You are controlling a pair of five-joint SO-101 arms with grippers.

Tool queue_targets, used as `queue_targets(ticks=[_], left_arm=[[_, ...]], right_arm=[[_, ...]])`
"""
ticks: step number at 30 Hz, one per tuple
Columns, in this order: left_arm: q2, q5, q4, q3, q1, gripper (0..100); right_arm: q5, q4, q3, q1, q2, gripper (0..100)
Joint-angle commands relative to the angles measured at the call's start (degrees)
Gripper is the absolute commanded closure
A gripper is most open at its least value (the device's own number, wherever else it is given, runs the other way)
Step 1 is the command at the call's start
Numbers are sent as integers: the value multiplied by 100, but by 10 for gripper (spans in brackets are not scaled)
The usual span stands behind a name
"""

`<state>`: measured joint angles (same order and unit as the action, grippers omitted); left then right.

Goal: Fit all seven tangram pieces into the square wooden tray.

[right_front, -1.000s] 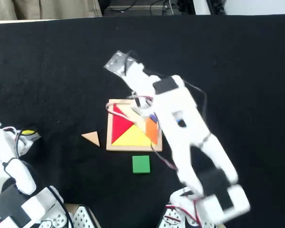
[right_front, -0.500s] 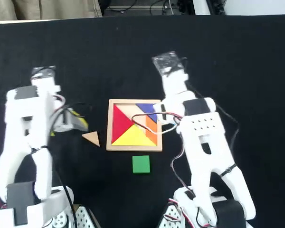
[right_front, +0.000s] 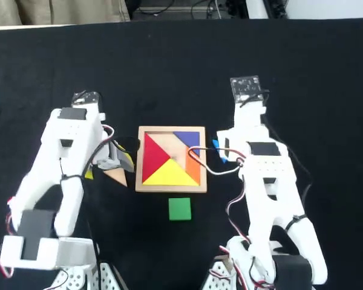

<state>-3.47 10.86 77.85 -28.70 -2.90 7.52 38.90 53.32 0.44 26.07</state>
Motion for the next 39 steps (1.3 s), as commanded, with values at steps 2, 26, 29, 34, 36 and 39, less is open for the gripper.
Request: queue_targets(ticks=[2, 26, 29, 34, 36, 39], left_arm=[[598, 44, -554, 66, -154, 637], [1046, -6734, -844, 927, -127, 636], [1046, -7314, -853, 875, 145, 636], [1037, -8492, -818, 743, 418, 635], [1037, -8888, -844, 655, 488, 636], [1037, -9389, -862, 629, 558, 636]], right_arm=[[-44, -299, 101, 88, 207, 982], [-35, -967, 84, 88, -558, 983], [-26, -949, -180, 97, -989, 983], [-18, -510, -752, 141, -1569, 983], [-26, -396, -945, 211, -1763, 983], [-44, -343, -1182, 440, -1982, 983]])
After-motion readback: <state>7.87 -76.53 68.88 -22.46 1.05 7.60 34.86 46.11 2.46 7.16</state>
